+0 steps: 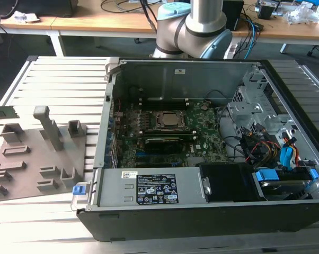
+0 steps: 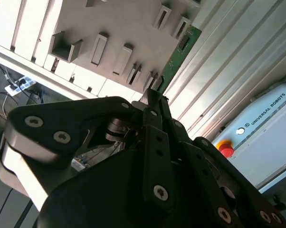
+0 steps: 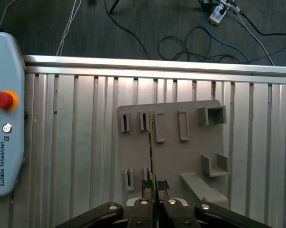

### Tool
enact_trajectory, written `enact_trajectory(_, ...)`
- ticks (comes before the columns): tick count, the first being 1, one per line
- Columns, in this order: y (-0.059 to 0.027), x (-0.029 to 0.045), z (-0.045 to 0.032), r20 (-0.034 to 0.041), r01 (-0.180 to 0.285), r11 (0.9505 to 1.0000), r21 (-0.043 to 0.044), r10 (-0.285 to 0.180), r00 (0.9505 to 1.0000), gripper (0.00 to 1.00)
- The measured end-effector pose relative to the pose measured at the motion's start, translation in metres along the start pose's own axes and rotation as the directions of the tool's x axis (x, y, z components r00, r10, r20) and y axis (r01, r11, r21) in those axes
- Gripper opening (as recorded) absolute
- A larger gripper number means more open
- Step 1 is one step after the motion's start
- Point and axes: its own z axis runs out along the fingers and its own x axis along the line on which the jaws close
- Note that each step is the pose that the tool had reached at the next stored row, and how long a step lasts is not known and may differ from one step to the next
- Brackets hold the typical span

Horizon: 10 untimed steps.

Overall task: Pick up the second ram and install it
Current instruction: 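Pick up the second ram and move it above second insertion slot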

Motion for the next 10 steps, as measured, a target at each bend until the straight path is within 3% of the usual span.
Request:
enact_trajectory(7, 0.0005, -0.0002, -0.0165, 0.0, 0.0, 1.0, 0.0, 0.0, 1.0, 0.14)
enact_trajectory(10, 0.0005, -0.0002, -0.0178, 0.0001, 0.0, 1.0, 0.0001, 0.0, 1.0, 0.14)
